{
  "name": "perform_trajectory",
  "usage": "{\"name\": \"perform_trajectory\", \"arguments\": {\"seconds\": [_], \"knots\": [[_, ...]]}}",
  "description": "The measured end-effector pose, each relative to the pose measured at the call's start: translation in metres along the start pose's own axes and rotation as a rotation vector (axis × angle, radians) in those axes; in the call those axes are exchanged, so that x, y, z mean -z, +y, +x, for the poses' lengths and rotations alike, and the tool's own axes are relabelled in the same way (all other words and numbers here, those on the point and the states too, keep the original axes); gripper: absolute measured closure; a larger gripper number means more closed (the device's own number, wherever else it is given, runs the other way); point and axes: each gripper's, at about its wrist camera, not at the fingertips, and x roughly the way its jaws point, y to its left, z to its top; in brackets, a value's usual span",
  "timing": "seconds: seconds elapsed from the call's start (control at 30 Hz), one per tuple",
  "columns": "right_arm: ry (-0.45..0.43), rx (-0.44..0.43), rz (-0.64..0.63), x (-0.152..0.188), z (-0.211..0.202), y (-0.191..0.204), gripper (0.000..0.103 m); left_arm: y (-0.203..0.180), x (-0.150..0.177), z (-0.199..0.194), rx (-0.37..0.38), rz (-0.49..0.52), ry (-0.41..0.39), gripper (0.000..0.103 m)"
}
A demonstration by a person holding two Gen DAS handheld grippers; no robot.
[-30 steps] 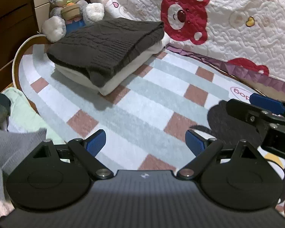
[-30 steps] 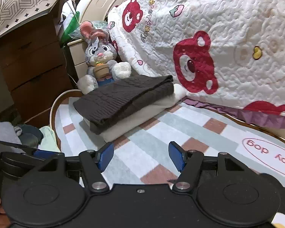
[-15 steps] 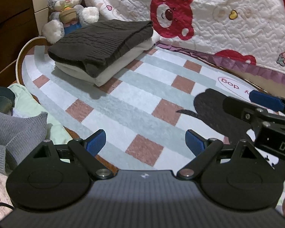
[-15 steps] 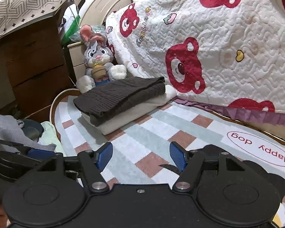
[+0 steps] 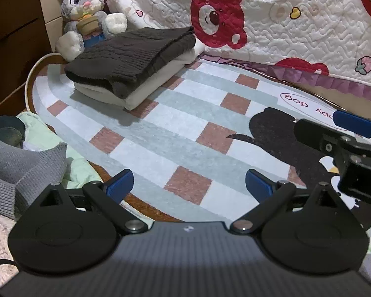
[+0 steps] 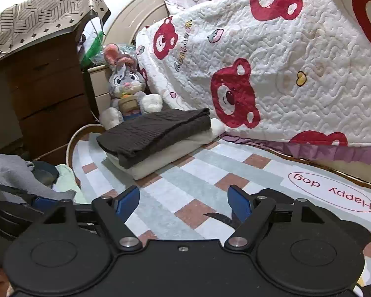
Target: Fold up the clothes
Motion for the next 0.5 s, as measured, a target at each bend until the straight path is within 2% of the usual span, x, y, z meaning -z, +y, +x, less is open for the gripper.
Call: {"name": "perform_trajectory", "arguments": {"seconds": [0.5], "knots": [[0.015,-0.015,-0.035,-0.0011,-0.0003,0.0068,0.021,-0.0069,0.0041,0.0028,-0.014,0.019,0.022,0.004]]}}
